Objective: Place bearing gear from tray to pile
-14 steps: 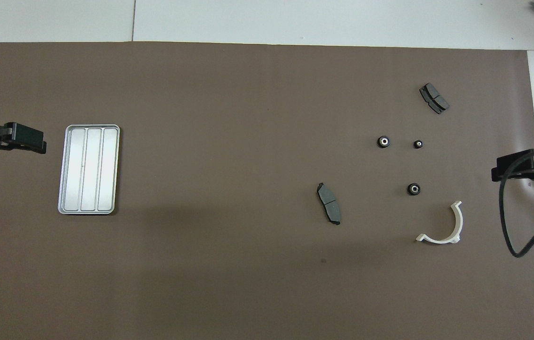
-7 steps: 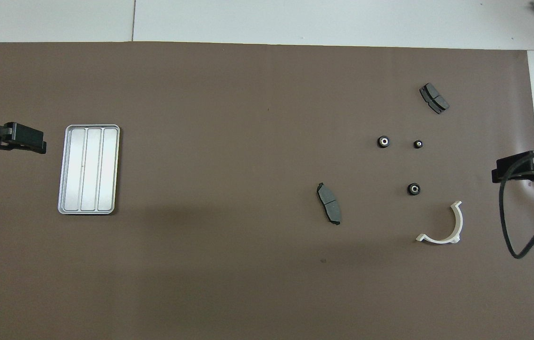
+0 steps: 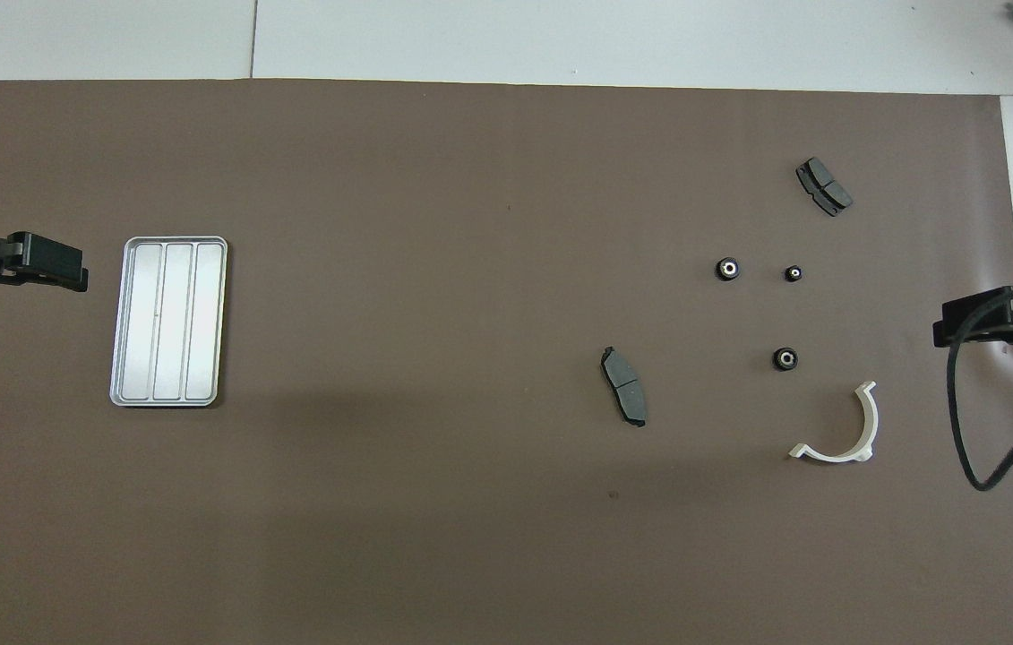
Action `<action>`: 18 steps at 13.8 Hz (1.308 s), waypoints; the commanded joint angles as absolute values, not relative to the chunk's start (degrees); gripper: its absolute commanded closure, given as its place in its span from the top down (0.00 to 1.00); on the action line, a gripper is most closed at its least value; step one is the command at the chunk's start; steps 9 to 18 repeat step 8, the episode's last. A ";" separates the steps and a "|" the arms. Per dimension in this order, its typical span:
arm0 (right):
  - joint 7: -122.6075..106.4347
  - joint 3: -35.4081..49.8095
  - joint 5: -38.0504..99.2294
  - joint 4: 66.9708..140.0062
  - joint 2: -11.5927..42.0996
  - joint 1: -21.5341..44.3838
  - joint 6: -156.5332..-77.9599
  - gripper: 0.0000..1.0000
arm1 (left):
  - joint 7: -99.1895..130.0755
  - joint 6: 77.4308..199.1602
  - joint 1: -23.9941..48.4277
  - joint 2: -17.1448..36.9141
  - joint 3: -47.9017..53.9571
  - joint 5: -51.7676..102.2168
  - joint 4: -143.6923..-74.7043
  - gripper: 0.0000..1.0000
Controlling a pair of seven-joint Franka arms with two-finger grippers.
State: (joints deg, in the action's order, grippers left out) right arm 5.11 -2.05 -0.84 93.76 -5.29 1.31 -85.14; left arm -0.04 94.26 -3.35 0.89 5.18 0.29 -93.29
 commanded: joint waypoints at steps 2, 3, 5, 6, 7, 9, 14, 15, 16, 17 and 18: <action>3.60 -1.93 -1.85 94.57 -6.24 0.88 -84.29 1.00 | -0.18 94.13 -3.34 -0.44 5.01 0.70 -94.66 1.00; 3.69 -1.93 -1.85 94.57 -6.24 0.88 -84.46 1.00 | -0.18 94.13 -3.34 -0.44 4.92 0.70 -94.66 1.00; 3.69 -1.76 -1.76 94.48 -6.15 0.79 -85.25 1.00 | -0.18 94.13 -3.34 -0.44 4.92 0.70 -94.66 1.00; 3.69 -1.76 -1.67 94.48 -6.15 0.79 -85.34 1.00 | -0.18 94.13 -3.34 -0.44 4.92 0.70 -94.66 1.00; 3.78 -1.76 -1.58 94.48 -6.15 0.88 -85.69 1.00 | -0.18 94.13 -3.34 -0.44 4.92 0.70 -94.66 1.00; 3.69 -1.76 -1.58 94.48 -6.15 0.88 -86.30 1.00 | -0.18 94.13 -3.34 -0.44 4.92 0.70 -94.66 1.00; 3.69 -1.76 -1.58 94.48 -6.15 0.88 -86.30 1.00 | -0.18 94.13 -3.34 -0.44 4.92 0.70 -94.66 1.00; 3.69 -1.76 -1.58 94.48 -6.15 0.88 -86.30 1.00 | -0.18 94.13 -3.34 -0.44 4.92 0.70 -94.66 1.00; 3.69 -1.76 -1.58 94.48 -6.15 0.88 -86.30 1.00 | -0.18 94.13 -3.34 -0.44 4.92 0.70 -94.66 1.00; 3.69 -1.76 -1.58 94.48 -6.15 0.88 -86.30 1.00 | -0.18 94.13 -3.34 -0.44 4.92 0.70 -94.66 1.00; 3.69 -1.76 -1.58 94.48 -6.15 0.88 -86.30 1.00 | -0.18 94.13 -3.34 -0.44 4.92 0.70 -94.66 1.00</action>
